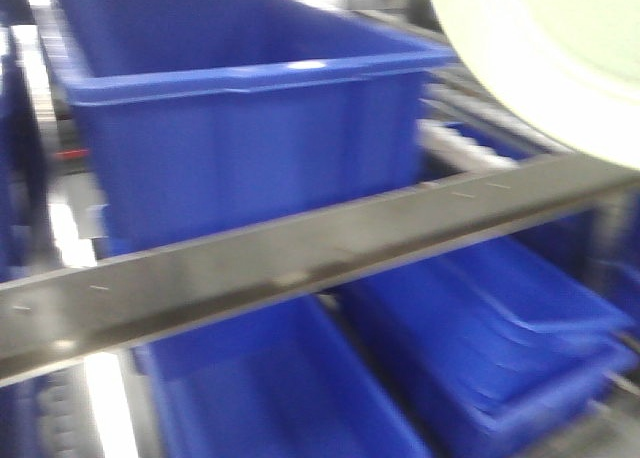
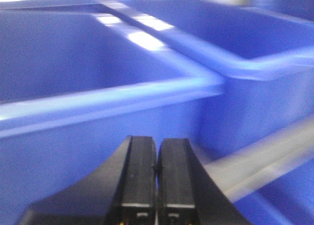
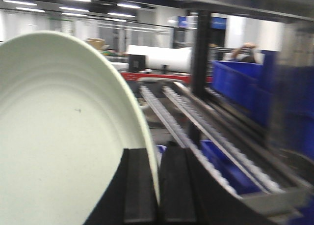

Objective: Place green plate on second shelf with right arm
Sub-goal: 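Bring the held plate over a blue bin on the shelf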

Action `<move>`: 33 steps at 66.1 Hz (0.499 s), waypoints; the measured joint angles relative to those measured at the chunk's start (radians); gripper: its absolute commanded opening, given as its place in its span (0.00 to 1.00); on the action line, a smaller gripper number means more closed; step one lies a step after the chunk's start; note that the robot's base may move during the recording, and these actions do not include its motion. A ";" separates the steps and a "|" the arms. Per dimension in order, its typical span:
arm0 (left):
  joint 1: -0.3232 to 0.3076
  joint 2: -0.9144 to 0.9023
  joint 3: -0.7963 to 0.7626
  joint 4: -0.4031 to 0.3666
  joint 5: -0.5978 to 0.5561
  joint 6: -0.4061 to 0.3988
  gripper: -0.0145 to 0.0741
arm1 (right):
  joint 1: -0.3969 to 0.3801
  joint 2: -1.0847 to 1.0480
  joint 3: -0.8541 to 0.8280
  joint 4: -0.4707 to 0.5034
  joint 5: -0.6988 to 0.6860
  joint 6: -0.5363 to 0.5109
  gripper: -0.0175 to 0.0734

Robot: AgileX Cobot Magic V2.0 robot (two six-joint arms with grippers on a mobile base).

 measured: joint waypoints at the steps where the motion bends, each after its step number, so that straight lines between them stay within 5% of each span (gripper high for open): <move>1: 0.000 0.000 0.000 0.000 0.000 0.000 0.31 | 0.000 0.002 0.000 0.000 0.000 0.000 0.22; 33: 0.000 0.000 0.000 0.000 0.000 0.000 0.31 | 0.000 0.004 0.000 0.000 0.000 0.000 0.22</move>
